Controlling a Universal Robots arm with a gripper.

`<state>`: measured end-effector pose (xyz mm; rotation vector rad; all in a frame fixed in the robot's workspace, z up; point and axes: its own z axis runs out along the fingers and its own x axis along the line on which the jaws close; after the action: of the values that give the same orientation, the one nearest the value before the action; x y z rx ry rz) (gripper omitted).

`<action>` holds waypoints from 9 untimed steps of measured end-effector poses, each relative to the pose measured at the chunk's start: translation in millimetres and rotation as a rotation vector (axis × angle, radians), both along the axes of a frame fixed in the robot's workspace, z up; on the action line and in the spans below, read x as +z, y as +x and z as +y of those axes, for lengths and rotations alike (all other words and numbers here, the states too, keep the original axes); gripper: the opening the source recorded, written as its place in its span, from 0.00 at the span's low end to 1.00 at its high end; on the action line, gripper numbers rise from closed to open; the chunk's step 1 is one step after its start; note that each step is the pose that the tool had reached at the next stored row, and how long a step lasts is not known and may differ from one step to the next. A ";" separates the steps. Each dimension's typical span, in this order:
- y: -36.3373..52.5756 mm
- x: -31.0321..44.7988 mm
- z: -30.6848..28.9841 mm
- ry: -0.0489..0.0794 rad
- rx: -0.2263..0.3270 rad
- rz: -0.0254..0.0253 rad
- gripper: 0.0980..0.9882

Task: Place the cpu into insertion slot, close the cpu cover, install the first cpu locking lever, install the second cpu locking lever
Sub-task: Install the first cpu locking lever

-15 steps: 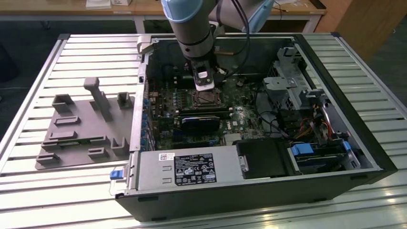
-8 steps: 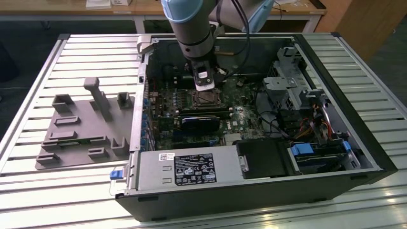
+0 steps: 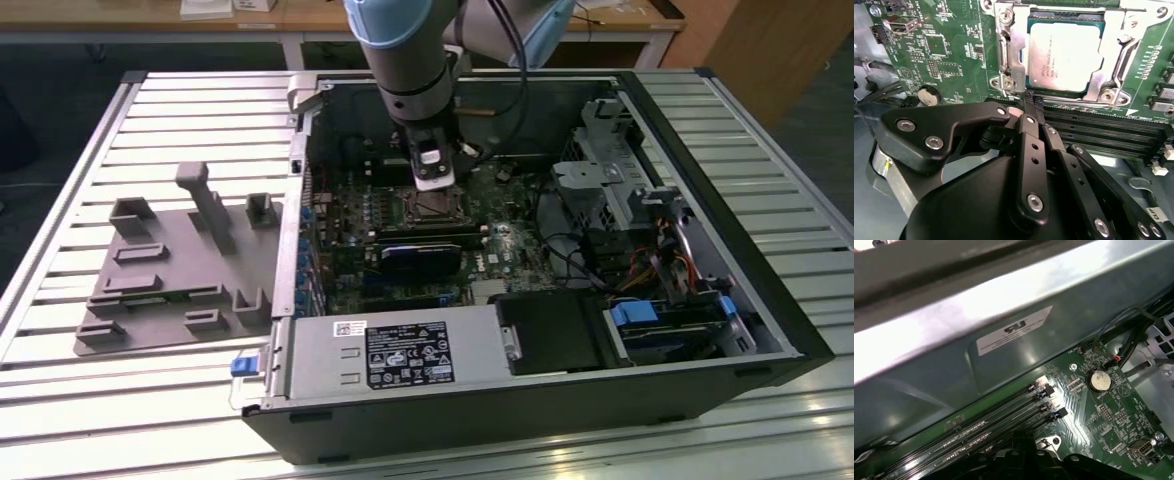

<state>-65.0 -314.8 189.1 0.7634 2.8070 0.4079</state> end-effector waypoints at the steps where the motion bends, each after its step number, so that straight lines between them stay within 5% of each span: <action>1: 0.1 0.0 0.0 0.000 0.000 0.0000 0.00; 9: 0.2 11.5 0.0 0.000 0.000 0.0002 0.00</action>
<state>-64.7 -314.7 200.6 0.7637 2.8071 0.4076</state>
